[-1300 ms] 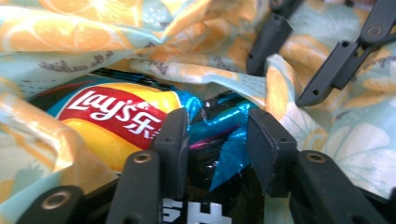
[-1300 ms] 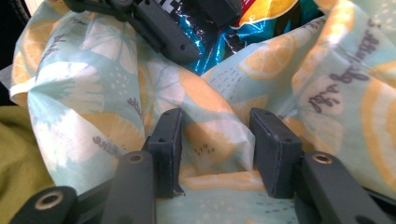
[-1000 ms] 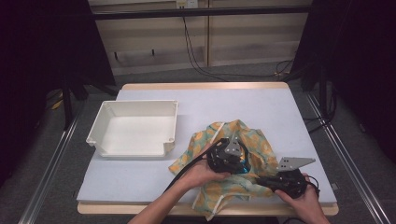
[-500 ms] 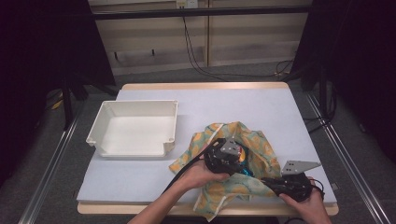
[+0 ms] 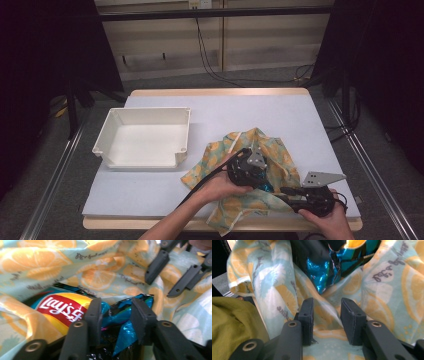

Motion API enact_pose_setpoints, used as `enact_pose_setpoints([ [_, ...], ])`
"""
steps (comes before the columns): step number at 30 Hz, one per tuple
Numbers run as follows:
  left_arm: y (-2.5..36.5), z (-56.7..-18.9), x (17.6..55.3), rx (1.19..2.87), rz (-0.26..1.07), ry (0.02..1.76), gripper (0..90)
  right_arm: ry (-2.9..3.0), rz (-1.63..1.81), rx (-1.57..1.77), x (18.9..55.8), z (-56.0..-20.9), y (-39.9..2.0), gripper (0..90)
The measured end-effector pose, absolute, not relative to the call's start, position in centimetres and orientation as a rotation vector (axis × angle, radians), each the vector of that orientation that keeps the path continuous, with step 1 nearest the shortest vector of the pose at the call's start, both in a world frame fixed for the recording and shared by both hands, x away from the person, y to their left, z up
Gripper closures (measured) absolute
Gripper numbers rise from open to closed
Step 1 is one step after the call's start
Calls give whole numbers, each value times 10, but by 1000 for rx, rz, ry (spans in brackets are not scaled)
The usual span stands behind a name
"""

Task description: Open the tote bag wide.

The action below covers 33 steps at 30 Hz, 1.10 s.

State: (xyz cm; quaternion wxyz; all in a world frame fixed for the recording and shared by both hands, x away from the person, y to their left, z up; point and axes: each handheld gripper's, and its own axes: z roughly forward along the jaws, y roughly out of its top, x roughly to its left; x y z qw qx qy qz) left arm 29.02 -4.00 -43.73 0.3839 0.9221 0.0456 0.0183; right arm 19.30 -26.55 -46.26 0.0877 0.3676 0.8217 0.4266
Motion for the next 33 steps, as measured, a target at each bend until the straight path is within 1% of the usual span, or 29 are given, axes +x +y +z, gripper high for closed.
enact_pose_setpoints([
  [6, -36, -441, 280, 2376, 51, 68, 451, 2456, 1258, 1102, 195, -467, -265, 606],
  [9, -38, -446, 280, 2388, 52, 61, 440, 2459, 1256, 1106, 195, -467, -265, 598],
  [13, -42, -451, 271, 2424, 152, 0, 433, 2467, 1248, 1108, 195, -469, -264, 589],
  [17, -44, -453, 267, 2442, 173, -26, 352, 2476, 1243, 1101, 194, -472, -264, 581],
  [18, -46, -455, 266, 2445, 206, -14, 353, 2479, 1239, 1104, 194, -472, -263, 581],
  [23, -51, -455, 268, 2457, 242, 25, 359, 2482, 1238, 1104, 194, -472, -262, 573],
  [24, -50, -455, 268, 2455, 257, 25, 372, 2484, 1239, 1103, 194, -473, -262, 572],
  [25, -49, -456, 268, 2440, 258, 46, 419, 2484, 1238, 1105, 194, -473, -262, 572],
  [26, -48, -457, 269, 2430, 265, 61, 441, 2484, 1239, 1104, 194, -473, -262, 572],
  [29, -46, -457, 271, 2424, 238, 79, 519, 2485, 1240, 1104, 195, -473, -263, 572],
  [30, -45, -458, 272, 2424, 208, 77, 568, 2485, 1240, 1103, 195, -473, -262, 572],
  [31, -45, -460, 273, 2426, 169, 80, 687, 2485, 1241, 1105, 195, -473, -262, 572],
  [33, -45, -462, 274, 2413, 158, 97, 741, 2487, 1241, 1104, 196, -473, -262, 572],
])
